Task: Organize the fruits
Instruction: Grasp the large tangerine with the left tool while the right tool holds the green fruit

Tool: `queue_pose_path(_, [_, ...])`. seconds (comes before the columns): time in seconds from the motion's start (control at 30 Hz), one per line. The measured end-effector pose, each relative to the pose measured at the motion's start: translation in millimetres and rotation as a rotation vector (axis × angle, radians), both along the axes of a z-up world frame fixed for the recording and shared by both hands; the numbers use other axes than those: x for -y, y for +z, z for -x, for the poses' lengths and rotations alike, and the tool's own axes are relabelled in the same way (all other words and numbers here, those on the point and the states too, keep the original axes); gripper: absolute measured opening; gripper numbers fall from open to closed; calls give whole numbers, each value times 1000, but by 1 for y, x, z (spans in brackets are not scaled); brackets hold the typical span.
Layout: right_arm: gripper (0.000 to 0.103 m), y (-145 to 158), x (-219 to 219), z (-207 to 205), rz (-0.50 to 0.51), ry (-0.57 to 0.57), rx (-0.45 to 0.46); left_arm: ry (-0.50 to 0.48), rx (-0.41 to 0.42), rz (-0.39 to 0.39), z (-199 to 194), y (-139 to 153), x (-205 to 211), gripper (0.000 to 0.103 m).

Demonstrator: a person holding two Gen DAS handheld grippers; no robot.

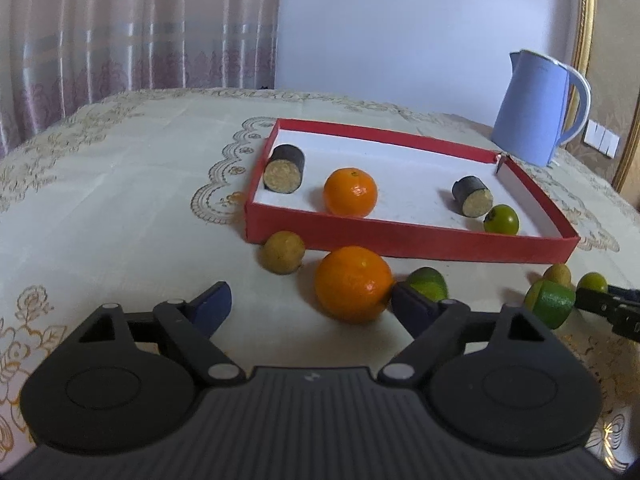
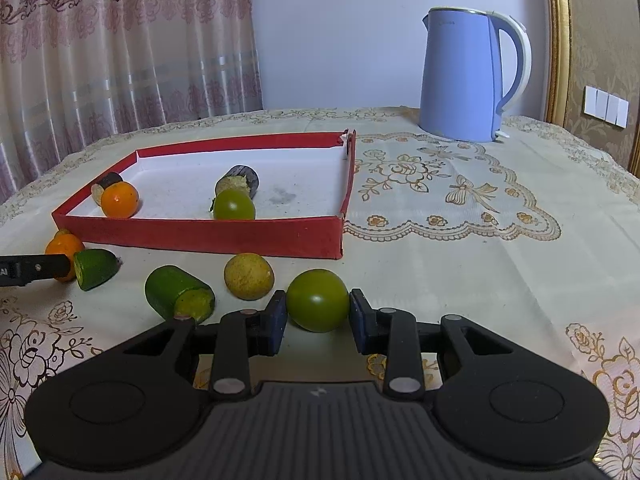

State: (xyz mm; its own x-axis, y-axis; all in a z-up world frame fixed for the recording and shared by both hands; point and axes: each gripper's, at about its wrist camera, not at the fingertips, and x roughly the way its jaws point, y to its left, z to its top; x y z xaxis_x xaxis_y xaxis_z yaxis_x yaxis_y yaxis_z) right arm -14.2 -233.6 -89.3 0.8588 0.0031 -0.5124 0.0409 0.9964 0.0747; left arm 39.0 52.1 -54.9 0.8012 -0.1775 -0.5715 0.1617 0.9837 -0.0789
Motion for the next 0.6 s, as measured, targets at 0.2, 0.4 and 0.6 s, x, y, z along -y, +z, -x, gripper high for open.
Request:
queue_pose_path(0.2, [32, 0, 1, 0, -3, 0, 0, -13, -4, -50, -10, -2, 16, 71])
queue_pose_path(0.4, [32, 0, 1, 0, -12, 0, 1, -81, 21, -60, -10, -4, 21, 42])
queue_pose_path(0.6, [32, 0, 2, 0, -22, 0, 2, -95, 21, -41, -10, -4, 18, 41])
